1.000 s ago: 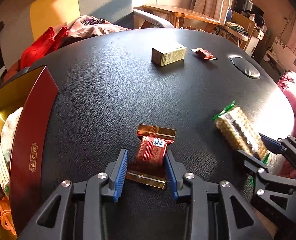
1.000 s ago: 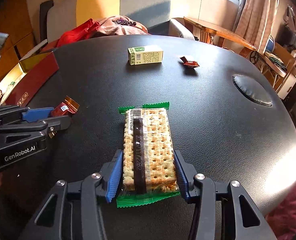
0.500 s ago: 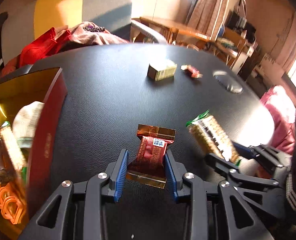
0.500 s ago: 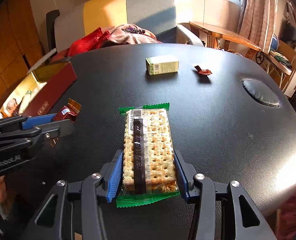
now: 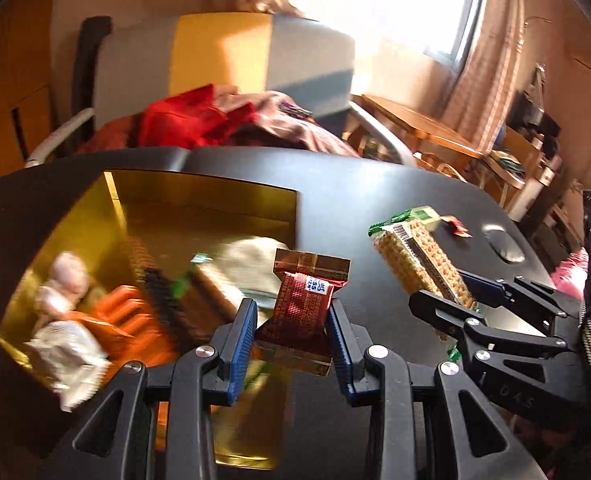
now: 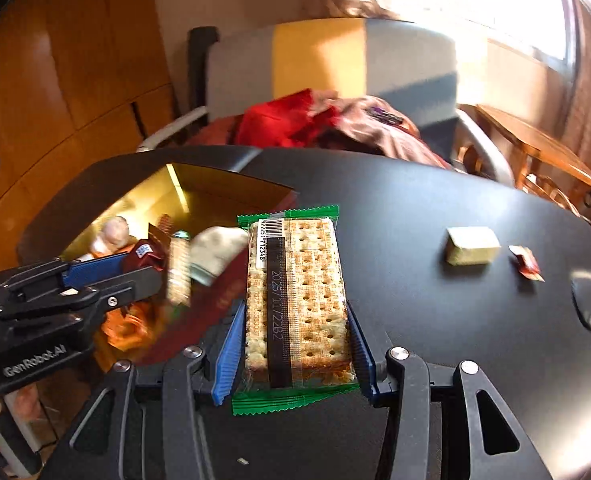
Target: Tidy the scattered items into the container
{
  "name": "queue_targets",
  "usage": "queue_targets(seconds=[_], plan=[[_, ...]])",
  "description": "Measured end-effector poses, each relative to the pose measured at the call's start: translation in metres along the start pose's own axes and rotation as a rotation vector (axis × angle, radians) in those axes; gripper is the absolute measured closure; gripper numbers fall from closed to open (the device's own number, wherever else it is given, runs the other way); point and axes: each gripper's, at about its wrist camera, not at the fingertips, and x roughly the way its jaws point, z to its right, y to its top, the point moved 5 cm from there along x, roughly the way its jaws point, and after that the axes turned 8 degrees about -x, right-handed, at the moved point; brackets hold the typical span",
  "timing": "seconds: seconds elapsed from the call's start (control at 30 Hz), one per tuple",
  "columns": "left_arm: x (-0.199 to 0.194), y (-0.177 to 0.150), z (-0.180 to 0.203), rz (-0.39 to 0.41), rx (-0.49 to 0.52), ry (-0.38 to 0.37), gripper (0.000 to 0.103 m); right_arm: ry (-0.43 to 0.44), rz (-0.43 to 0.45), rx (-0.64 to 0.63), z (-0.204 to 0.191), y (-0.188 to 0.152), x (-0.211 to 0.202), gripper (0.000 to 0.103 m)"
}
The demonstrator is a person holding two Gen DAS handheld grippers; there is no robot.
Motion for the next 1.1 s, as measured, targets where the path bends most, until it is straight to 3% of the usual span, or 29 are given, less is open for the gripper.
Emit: queue_targets(seconds=[0.3,0.57,0.73,1.1], plan=[[0.008,0.028,-0.08,0.039,-0.088,0.152,0.067,0.127,-0.03,-0.056,-0.068,0.056,0.056,0.054],[0.024,0.035,-0.115,0.023,-0.144,0.204,0.067,0.228,-0.093,-0.031,-0.099,0.072,0.094,0.053],[0.026,0.03,-0.12,0.007,-0.172,0.199,0.06,0.261,-0.103,0.002,-0.101,0.07,0.094,0.052],[0.008,0.019,-0.108,0.04,-0.167,0.201,0.054,0.21,-0.063,0.078,-0.069,0.045,0.066,0.052]])
